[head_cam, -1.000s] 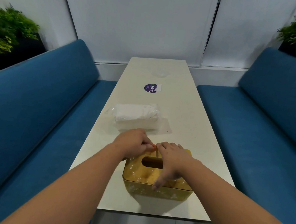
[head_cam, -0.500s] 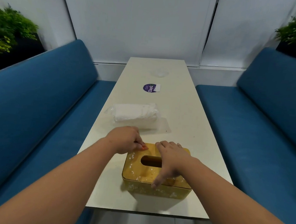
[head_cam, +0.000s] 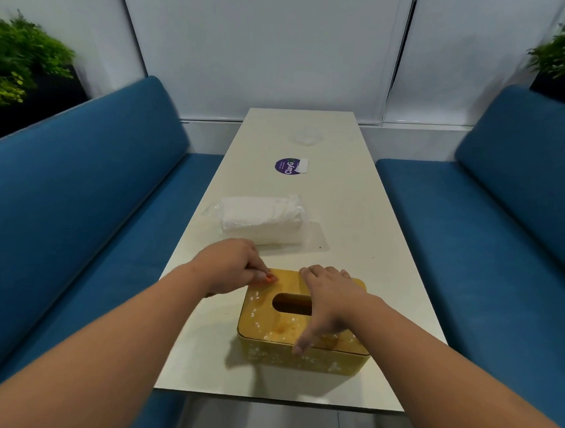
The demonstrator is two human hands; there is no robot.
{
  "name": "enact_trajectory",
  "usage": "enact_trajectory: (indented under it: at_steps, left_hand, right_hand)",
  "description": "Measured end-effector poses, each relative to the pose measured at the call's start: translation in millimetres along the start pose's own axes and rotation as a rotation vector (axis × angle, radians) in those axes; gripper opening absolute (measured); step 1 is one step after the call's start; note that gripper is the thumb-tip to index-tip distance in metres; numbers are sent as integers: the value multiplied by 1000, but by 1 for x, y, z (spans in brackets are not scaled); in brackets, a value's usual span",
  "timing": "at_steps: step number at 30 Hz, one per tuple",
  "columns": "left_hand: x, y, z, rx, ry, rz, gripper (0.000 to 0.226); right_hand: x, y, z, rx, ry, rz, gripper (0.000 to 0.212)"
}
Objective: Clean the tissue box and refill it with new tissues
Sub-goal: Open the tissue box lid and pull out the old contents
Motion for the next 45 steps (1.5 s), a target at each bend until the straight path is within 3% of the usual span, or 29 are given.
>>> enact_trajectory:
  at_steps: [3,7,10,21,27,32,36,42,45]
  left_hand:
    - [-21,-3,-10,22,-22,-88,28]
    - [5,3,1,40,-38,13,31]
    - [25,6,8,-43,39,91,28]
    - [22,23,-16,25,152,47,25]
    - [11,18,-18,-67,125,106,27]
    - [12,45,-24,51,142,35,25]
    - [6,32,-19,2,64,78,35]
    - [7,42,-23,30,109,63,31]
    - [5,36,-17,-30,120,61,25]
  right_hand:
    - [0,-1,0,2,12,1,137]
    - [0,0,0,5,-3,1,137]
    - [0,1,0,3,-8,1,137]
    - [2,3,3,11,6,3,137]
    - [4,4,6,37,43,-4,137]
    - [4,2,4,27,34,-8,138]
    - [3,3,1,10,24,-9,140]
    - [4,5,4,17,12,-11,138]
    - [5,6,5,20,15,-15,137]
Point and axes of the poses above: each hand's wrist, its own y-axis away from the middle knuckle, its own z-axis out of the back of the hand, x = y × z, the point moved 1 cm from there along -y, towards the middle knuckle, and after that the axes turned 5 degrees about x, right-handed, at the moved point
